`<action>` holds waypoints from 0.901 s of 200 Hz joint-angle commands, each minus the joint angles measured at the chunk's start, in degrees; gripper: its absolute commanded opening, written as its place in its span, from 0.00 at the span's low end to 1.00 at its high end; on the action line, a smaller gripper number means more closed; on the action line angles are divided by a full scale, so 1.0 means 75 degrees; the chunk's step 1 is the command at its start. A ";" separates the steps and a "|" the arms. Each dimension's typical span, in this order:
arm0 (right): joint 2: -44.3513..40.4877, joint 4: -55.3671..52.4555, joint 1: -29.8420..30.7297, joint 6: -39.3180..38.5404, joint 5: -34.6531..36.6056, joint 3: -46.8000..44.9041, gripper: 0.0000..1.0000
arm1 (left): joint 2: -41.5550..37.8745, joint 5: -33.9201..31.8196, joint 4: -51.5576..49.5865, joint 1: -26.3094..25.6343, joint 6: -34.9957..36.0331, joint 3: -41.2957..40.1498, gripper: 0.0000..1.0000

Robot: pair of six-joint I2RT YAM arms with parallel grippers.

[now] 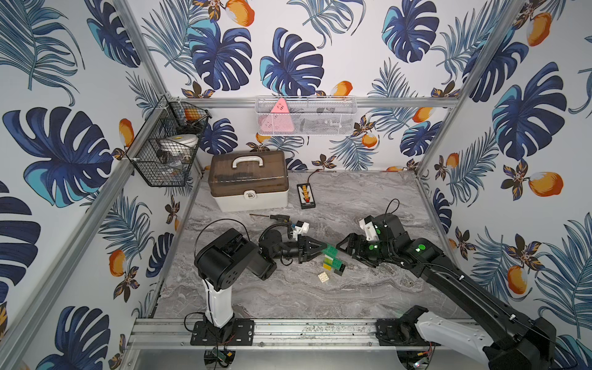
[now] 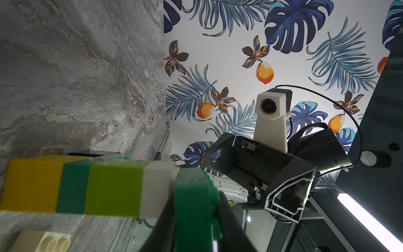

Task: Assemble a giraffe with lego
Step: Assemble the lego brick with the lego brick.

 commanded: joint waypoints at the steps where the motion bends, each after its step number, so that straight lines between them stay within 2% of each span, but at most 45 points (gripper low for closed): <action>1: 0.0095 0.0231 -0.0001 -0.0127 -0.0085 0.0048 0.86 | 0.0051 0.0081 0.0528 -0.0008 -0.0079 0.0039 0.00; 180: 0.0567 0.0442 0.0000 -0.0247 -0.0266 0.0156 0.85 | 0.0097 0.0013 0.0539 0.0149 0.0113 0.0040 0.00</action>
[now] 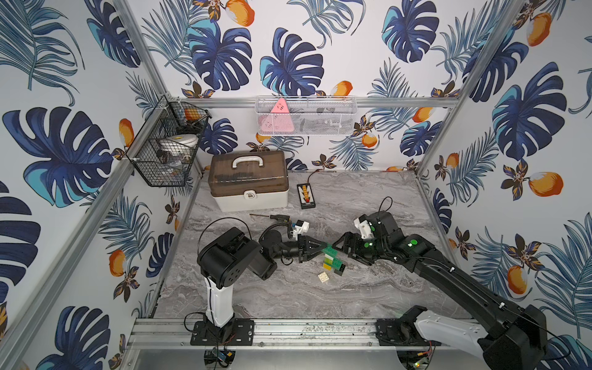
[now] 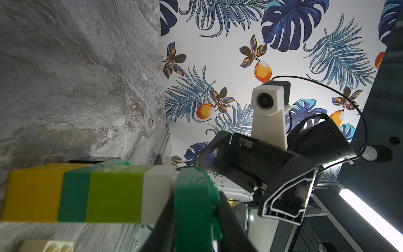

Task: Assemble a giraffe with lego
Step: Assemble the lego brick with the lego brick.

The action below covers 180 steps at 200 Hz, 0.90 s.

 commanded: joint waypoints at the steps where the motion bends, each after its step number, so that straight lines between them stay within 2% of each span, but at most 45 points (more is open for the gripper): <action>1: 0.0042 0.0133 -0.0001 -0.0112 -0.0012 0.0091 0.85 | -0.0075 0.0026 0.0289 0.0065 0.0003 -0.0009 0.00; 180: 0.0214 0.0065 -0.0001 -0.0020 0.0081 -0.0017 0.84 | 0.0219 0.0095 0.0288 0.0073 0.0321 -0.0307 0.00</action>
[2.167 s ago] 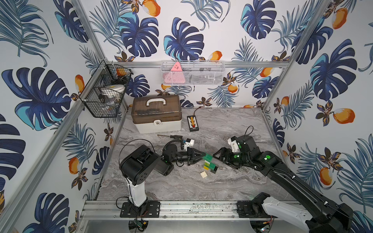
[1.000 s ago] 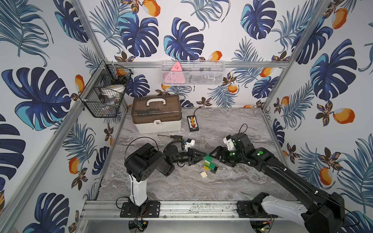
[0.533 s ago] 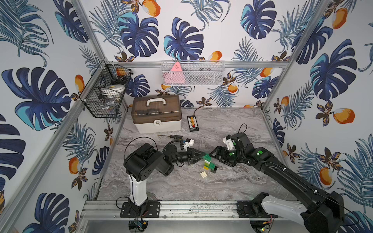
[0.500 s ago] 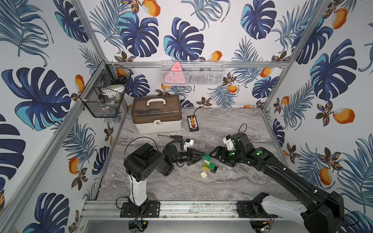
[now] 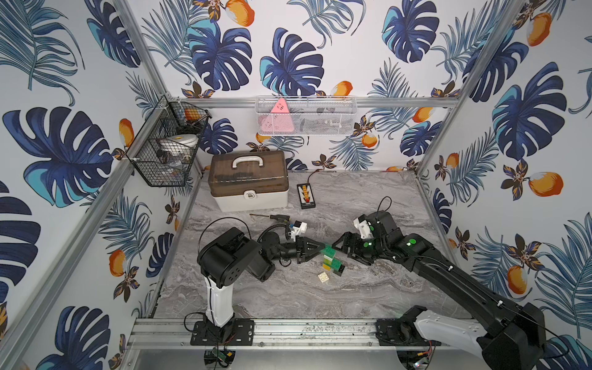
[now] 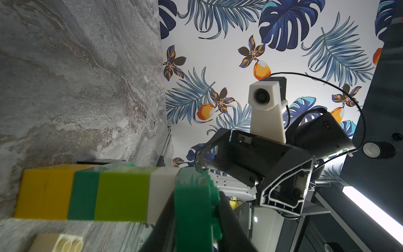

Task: Assemble a giraffe with lego
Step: Assemble the lego brick with the lego brick.

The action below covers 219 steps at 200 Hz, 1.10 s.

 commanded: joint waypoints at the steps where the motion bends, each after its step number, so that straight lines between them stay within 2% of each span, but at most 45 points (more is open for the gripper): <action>1: 0.0098 0.0046 -0.0001 -0.0027 0.0075 -0.0021 0.84 | 0.0119 0.0113 -0.0100 0.0018 0.0127 -0.0060 0.00; 10: 0.0171 0.0045 -0.0216 -0.0034 0.0075 -0.0039 0.84 | 0.0155 0.0113 -0.0100 0.0017 0.0145 -0.0067 0.00; 65: 0.0787 0.0456 -0.0212 -0.0167 -0.0271 -0.0109 0.80 | 0.0372 0.0113 -0.0100 0.0016 0.0209 -0.0089 0.00; 116: 0.0893 0.0637 -0.0212 -0.0237 -0.0423 -0.0230 0.78 | 0.0536 0.0114 -0.0100 0.0009 0.0186 -0.0063 0.00; 219: 0.1198 -0.0288 -0.0277 -0.0445 0.0153 -0.0362 0.72 | 0.0578 0.0171 -0.0104 0.0012 0.0133 -0.0048 0.00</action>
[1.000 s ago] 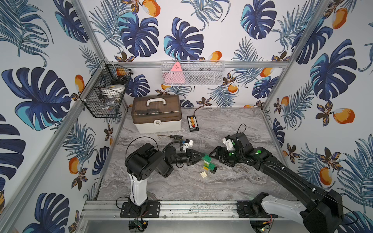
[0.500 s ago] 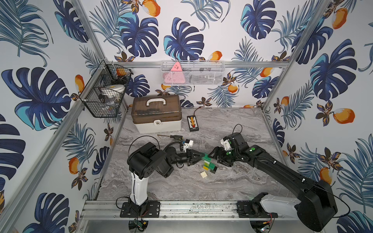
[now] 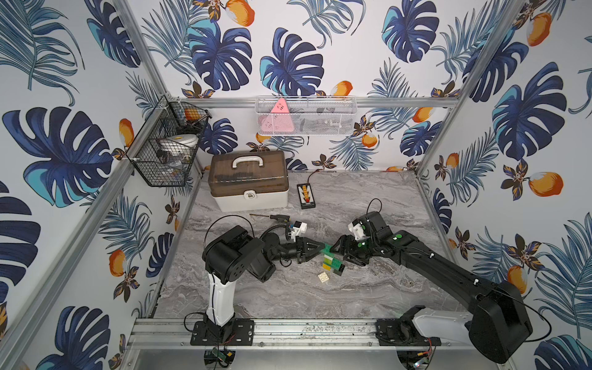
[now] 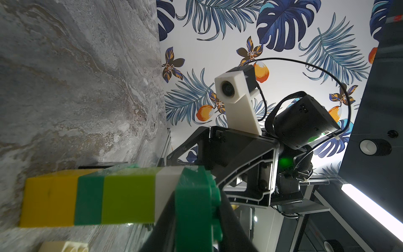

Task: Assemble a giraffe with lego
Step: Assemble the lego brick with the lego brick.

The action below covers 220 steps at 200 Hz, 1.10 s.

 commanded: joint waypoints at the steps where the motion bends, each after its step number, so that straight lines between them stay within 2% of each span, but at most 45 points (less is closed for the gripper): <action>1: 0.0111 -0.0792 -0.0017 -0.0223 0.0575 -0.0053 0.72 | 0.0138 0.0168 -0.0519 0.0006 0.0107 -0.0073 0.00; 47: 0.0105 -0.1158 -0.0020 -0.0387 0.0770 -0.0073 0.71 | 0.0108 0.0158 -0.0522 0.0010 0.0104 -0.0063 0.17; 117: 0.0118 -0.1205 -0.0020 -0.0445 0.0805 -0.0220 0.71 | -0.0009 0.0121 -0.0525 0.0152 0.0110 -0.0120 0.54; 166: 0.0066 -0.1217 -0.0020 -0.0432 0.0852 -0.0231 0.71 | -0.0518 0.0200 -0.0903 0.0536 0.0262 -0.0202 0.56; 184: 0.0014 -0.1226 -0.0020 -0.0419 0.0864 -0.0158 0.71 | -0.1179 0.0302 -0.1904 0.0678 0.0734 -0.0148 0.58; 196: -0.0007 -0.1258 -0.0020 -0.0436 0.0887 -0.0085 0.71 | -0.1881 0.0350 -0.3254 0.0724 0.1345 -0.0027 0.60; 212: -0.0014 -0.1266 -0.0020 -0.0434 0.0911 -0.0008 0.71 | -0.2990 0.0234 -0.5966 0.0759 0.2764 0.0407 0.62; 220: -0.0011 -0.1233 -0.0020 -0.0435 0.0885 0.0007 0.72 | -0.3579 -0.0032 -0.8144 0.0761 0.3868 0.0820 0.64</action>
